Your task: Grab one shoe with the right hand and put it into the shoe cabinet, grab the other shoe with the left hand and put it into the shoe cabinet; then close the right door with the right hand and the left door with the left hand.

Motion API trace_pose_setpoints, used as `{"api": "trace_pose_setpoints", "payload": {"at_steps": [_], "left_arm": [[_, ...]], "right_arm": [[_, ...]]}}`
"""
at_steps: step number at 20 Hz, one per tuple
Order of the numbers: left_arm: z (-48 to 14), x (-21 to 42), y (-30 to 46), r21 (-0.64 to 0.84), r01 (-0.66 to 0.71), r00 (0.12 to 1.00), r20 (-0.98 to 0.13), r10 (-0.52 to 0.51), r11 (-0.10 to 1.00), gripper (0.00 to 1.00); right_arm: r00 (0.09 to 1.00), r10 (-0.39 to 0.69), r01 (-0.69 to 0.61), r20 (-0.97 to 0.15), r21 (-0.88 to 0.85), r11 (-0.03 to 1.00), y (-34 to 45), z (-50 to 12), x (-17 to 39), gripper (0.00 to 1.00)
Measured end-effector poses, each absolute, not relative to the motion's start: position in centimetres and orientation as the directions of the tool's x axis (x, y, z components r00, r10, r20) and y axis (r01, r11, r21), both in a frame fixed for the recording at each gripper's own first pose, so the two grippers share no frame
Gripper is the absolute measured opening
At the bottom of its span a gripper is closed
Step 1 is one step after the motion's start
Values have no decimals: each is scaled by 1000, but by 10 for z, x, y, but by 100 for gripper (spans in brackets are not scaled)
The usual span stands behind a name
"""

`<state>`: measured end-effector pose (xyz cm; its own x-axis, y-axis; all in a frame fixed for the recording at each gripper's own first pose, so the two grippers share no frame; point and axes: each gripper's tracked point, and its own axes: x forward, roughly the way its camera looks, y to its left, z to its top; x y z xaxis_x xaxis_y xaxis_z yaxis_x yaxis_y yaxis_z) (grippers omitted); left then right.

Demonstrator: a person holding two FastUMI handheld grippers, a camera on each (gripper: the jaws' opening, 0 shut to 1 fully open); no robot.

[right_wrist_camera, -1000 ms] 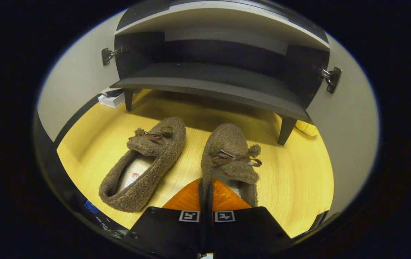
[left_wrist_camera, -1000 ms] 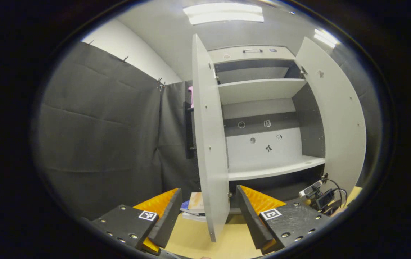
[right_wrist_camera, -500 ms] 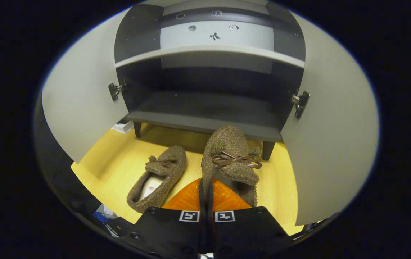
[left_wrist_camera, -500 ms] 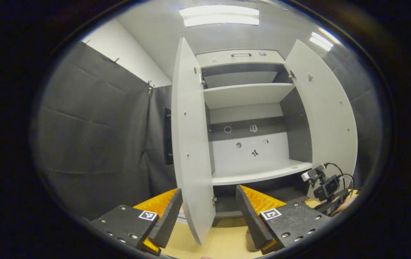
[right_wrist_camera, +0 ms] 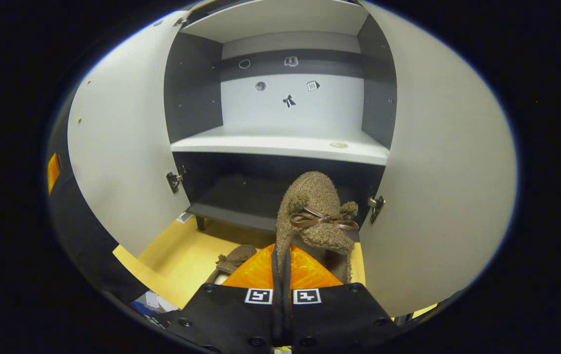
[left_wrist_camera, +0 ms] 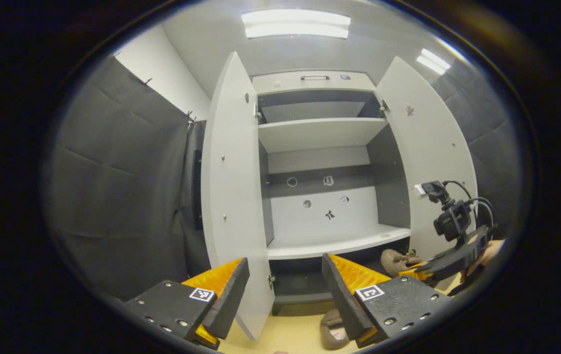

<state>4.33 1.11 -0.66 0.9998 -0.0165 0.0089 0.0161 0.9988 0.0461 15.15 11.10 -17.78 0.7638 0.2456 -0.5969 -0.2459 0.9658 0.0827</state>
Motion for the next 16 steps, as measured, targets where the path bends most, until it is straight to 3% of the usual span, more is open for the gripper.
{"api": "trace_pose_setpoints", "payload": {"at_steps": [9,10,16], "left_arm": [[-14,58,2,33,50,999,20,-50,998,88],[-15,60,2,30,51,998,20,-52,998,95],[-28,71,0,11,68,998,2,-68,998,95]], "right_arm": [[847,250,-258,-470,49,965,116,-103,204,1],[855,247,-255,-457,45,966,117,-96,213,1],[887,198,-215,-418,6,977,118,-71,287,1]]}}
